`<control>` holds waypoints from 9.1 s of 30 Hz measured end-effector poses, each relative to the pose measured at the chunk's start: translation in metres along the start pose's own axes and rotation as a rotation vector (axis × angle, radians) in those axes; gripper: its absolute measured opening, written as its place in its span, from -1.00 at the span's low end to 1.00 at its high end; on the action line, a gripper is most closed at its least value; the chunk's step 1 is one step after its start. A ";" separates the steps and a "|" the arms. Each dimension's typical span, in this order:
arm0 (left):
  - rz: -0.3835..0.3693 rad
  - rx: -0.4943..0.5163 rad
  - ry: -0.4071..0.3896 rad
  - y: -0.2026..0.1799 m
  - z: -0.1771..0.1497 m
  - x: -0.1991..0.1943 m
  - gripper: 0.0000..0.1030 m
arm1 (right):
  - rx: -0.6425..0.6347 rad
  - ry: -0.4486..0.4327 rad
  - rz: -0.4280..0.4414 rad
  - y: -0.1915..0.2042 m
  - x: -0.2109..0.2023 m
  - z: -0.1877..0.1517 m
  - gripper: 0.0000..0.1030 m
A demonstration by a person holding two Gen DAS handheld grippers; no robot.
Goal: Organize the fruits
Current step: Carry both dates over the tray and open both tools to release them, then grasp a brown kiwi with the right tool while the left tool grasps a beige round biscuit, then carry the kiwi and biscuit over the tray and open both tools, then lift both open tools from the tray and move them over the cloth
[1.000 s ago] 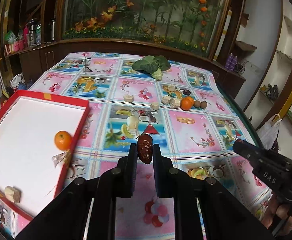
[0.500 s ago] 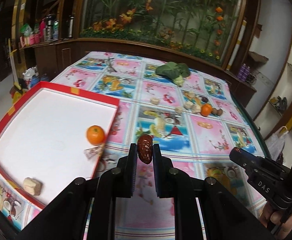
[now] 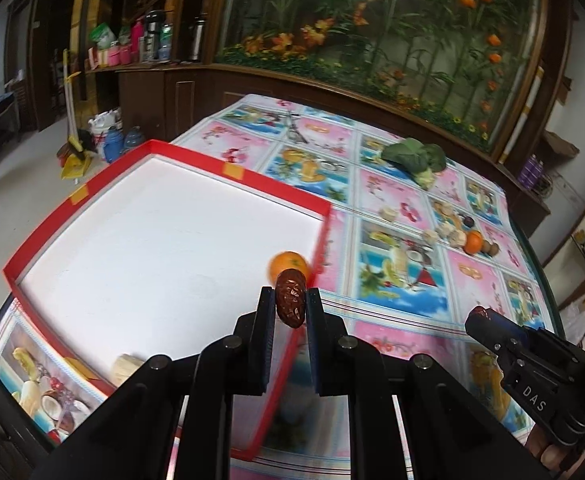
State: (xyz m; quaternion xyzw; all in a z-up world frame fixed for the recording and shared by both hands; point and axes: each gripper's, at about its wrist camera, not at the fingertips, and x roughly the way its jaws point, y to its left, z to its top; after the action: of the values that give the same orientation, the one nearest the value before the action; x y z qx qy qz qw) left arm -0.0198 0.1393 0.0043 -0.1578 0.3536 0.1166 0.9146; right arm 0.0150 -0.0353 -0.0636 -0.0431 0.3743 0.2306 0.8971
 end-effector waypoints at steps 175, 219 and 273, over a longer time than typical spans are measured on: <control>0.340 -0.095 0.052 0.100 0.026 0.031 -0.62 | -0.245 0.058 0.183 0.143 0.114 0.072 -0.48; 0.414 -0.152 0.120 0.126 0.025 0.040 0.26 | -0.309 0.222 0.156 0.169 0.174 0.102 0.12; -0.015 0.310 0.092 -0.151 -0.005 0.093 0.53 | 0.310 0.026 -0.254 -0.230 0.087 0.071 -0.04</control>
State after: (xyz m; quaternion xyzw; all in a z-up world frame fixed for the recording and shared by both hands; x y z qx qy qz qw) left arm 0.0932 0.0074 -0.0319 -0.0224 0.4079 0.0466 0.9116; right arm 0.2175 -0.1894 -0.0945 0.0456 0.4085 0.0549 0.9100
